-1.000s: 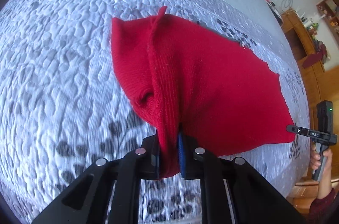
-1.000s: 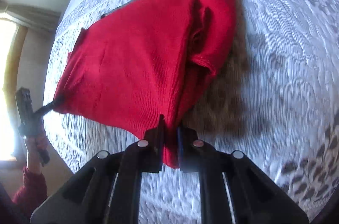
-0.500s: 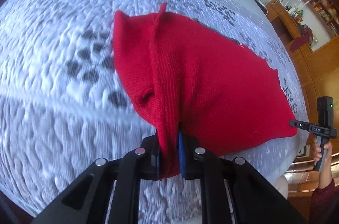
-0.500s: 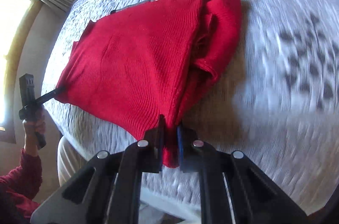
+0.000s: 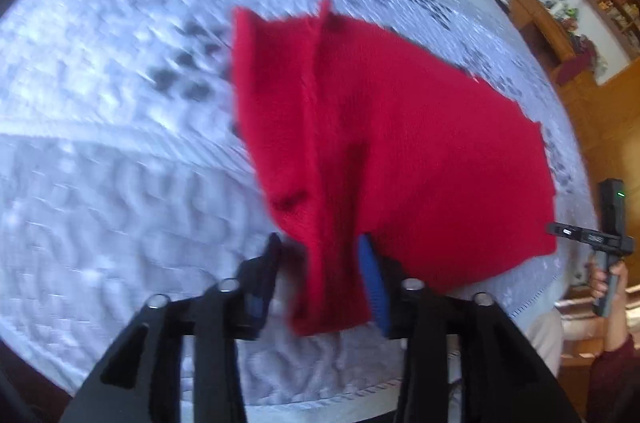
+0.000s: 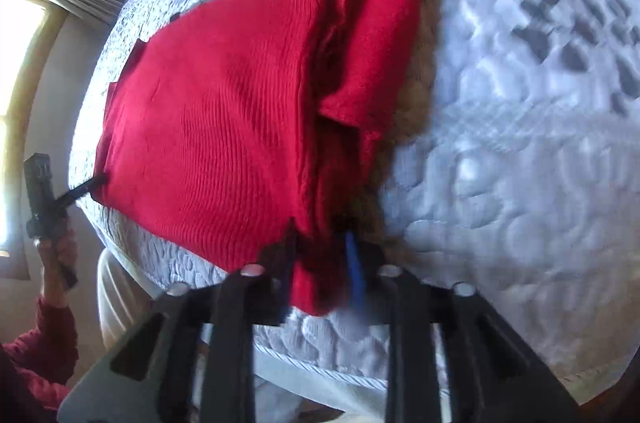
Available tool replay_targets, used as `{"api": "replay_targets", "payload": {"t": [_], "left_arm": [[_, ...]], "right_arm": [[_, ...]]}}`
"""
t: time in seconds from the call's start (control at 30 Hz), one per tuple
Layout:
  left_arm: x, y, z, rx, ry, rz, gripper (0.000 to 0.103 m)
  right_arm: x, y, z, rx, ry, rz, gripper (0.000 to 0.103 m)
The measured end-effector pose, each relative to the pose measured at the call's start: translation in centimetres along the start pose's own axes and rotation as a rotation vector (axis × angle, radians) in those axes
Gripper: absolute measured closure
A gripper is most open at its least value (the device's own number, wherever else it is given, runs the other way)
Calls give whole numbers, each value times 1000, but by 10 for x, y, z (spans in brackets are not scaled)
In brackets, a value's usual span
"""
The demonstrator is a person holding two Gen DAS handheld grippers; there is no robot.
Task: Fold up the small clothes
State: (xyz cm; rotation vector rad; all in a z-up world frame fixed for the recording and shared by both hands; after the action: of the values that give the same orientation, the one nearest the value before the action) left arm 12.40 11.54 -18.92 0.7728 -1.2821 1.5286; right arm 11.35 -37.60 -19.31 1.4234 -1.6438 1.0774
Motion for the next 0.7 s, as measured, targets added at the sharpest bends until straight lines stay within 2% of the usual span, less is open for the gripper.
{"api": "replay_targets", "payload": {"t": [0.1,0.2,0.3,0.37,0.4,0.47,0.6,0.63,0.67,0.7], "left_arm": [[25,-18,-4,-47,-87,75,51],[32,-55,4,-105,-151,136,48],[6,-104,27,-172,-181,134,48],[-16,-123,45,-219,-216,132,48],[-28,-132,53,-244,-248,130,48],[-52,-144,64,-274,-261,101,48],[-91,-156,67,-272,-275,41,48],[-99,-157,66,-265,-274,27,52],[-105,-158,64,-255,-265,14,62],[-110,-158,62,-237,-249,5,89]], "right_arm": [[26,-13,-3,20,28,66,69],[46,-49,-4,29,17,138,69],[42,-101,-2,-5,-3,158,67],[27,-132,-2,-21,-3,150,60],[13,-150,-1,-37,0,130,60],[-9,-172,1,-52,11,96,60],[-40,-196,7,-71,53,50,60],[-44,-196,9,-75,48,45,65],[-46,-199,10,-72,29,45,85],[-46,-200,9,-69,2,44,96]]}}
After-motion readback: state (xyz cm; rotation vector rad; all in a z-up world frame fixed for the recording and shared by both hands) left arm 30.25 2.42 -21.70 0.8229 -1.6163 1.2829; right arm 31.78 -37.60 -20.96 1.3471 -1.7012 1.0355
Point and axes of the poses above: each gripper's, at about its wrist camera, not at the fingertips, and x roughly against the way its jaws point, z to its right, y to its underside, the point moved 1 cm from there along -x, roughly the way its jaws point, and after that the axes turned 2 degrees about -y, right-handed, at the moved point
